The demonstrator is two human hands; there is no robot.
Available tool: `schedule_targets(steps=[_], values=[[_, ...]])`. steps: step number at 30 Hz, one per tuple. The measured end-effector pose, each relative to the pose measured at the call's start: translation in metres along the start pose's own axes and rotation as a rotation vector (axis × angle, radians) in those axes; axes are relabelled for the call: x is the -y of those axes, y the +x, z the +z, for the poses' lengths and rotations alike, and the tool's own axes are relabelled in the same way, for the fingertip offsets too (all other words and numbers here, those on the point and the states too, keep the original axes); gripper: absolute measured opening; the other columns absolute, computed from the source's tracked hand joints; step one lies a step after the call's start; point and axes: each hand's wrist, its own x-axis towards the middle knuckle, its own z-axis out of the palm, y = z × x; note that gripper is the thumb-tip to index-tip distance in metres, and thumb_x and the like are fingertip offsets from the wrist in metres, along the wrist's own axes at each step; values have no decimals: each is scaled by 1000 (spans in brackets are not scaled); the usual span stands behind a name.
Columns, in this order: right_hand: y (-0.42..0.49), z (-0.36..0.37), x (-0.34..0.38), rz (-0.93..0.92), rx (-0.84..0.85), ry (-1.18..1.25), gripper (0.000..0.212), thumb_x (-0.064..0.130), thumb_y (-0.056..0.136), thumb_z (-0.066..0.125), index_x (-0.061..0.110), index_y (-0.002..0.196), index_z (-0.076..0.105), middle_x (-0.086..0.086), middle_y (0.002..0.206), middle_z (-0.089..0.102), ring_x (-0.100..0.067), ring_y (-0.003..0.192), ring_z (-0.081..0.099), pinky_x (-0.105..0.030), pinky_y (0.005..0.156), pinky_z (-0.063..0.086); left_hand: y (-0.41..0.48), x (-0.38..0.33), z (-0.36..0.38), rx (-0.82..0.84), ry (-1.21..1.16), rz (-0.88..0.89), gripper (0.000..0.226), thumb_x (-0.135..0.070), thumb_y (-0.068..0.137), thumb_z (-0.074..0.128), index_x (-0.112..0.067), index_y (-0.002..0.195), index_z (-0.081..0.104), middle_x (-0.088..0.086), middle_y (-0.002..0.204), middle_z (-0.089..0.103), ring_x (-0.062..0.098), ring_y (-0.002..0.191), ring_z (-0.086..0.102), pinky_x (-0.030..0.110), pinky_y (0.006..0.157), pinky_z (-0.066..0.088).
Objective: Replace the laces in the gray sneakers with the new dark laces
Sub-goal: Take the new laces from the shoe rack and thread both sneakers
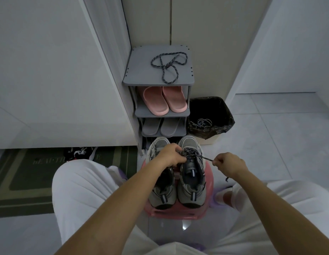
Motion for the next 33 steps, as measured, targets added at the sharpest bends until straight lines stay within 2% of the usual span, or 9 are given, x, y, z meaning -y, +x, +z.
schedule_targets(steps=[3,7,12,16,21,24,28,30,33], values=[[1,-1,-5,-2,-32,53,22,26,93,51,34,73,58,21,67,53,-15,82,55,-34,85,41,-1,-2,0,11,-1,-13,46,-14,82,70,-10,124,51,7,99,65,14,69,60,23,54,47],[0,1,-2,0,-56,8,17,32,95,48,31,84,60,7,79,60,-18,82,54,-33,82,37,-1,-7,2,10,20,-14,48,-8,81,66,-14,126,49,8,110,62,10,60,56,18,44,41],[-5,-4,-14,59,-76,5,19,26,96,44,30,94,63,7,89,60,-17,87,49,-34,86,32,-2,-6,0,16,12,-41,44,-8,82,63,-14,123,50,0,90,58,11,66,55,22,54,47],[-6,-9,-23,66,-46,66,14,35,94,50,33,85,60,9,83,65,-16,87,57,-34,86,38,-1,-5,0,28,23,-29,40,-11,82,65,-14,120,52,0,90,60,16,76,58,32,69,55],[-5,-15,-28,103,39,57,14,30,89,57,29,75,59,6,83,67,-17,85,60,-37,88,48,-4,-7,-6,-15,83,40,8,-12,86,66,-12,94,64,2,74,63,10,59,58,21,52,48],[-5,-18,-36,147,73,32,13,27,88,60,24,75,60,-2,86,67,-18,82,59,-33,79,49,-5,-2,-22,-120,217,76,10,-13,87,62,-9,86,71,0,72,65,11,55,54,24,55,49],[-8,-31,-22,95,-50,414,15,20,88,64,6,81,65,-6,71,65,-18,63,57,-27,58,44,-5,11,-34,-131,393,-3,11,-15,86,62,-14,84,73,3,92,70,19,85,67,34,82,55],[-11,-40,-4,92,-82,660,15,17,88,63,4,82,65,-5,66,62,-14,55,54,-23,50,39,-9,8,-31,-157,396,34,9,-18,86,63,-15,88,72,1,98,70,15,89,65,30,82,52],[-13,-49,24,65,-57,890,11,15,89,62,8,82,63,-5,66,61,-7,46,51,-17,45,38,-20,-15,-15,-167,235,213,14,-27,89,62,-17,97,68,-2,96,66,9,80,58,22,70,45]])
